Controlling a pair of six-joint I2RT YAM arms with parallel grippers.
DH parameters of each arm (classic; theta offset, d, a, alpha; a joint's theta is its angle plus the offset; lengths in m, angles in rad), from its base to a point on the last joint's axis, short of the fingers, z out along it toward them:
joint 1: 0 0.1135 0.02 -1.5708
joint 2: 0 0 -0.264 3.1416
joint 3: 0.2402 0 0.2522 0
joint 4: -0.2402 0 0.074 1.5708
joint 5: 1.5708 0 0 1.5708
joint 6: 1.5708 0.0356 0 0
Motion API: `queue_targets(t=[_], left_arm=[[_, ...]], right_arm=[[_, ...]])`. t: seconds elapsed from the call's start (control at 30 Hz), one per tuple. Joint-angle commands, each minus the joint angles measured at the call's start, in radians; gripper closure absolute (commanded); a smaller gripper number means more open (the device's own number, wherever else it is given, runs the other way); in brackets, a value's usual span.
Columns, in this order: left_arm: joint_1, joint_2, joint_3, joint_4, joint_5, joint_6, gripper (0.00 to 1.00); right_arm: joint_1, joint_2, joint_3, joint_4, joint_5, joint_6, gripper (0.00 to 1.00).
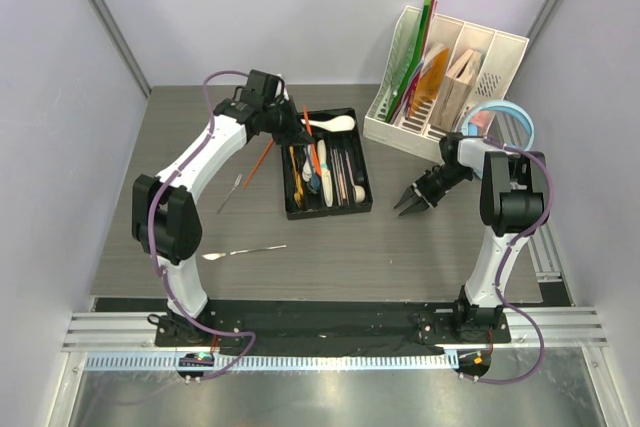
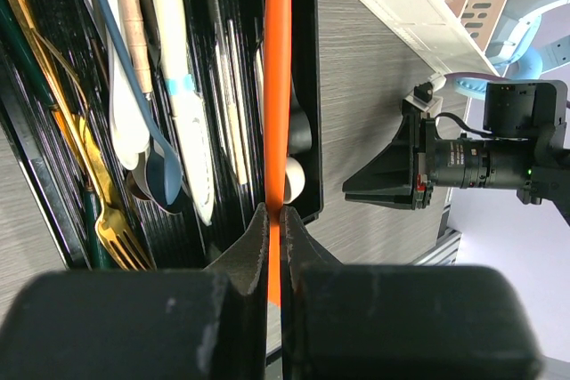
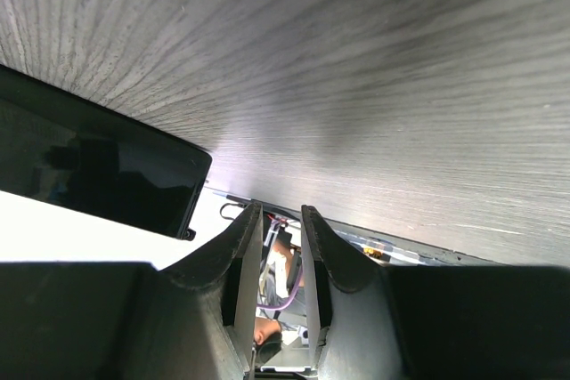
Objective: Sort the eating utensils into containers
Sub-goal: Place the knife in the storage box.
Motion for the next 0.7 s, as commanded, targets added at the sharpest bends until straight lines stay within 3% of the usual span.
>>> queue_targets(t=[0.0,0.4,0.67], left_arm=[[0.004,-0.047,0.001,0.039,0.007,0.008,1.00],[0.006,-0.036,0.010,-0.001,-0.037,0.010,1.00],[0.021,0.138,0.166,-0.332,-0.117,0.102,1.00]], right_arm=[[0.007,-0.004,0.009,-0.028,-0.002,0.014,0.70],[0.006,0.003,0.018,-0.032,-0.005,0.008,0.70],[0.007,0.013,0.018,-0.032,-0.009,0.003,0.70]])
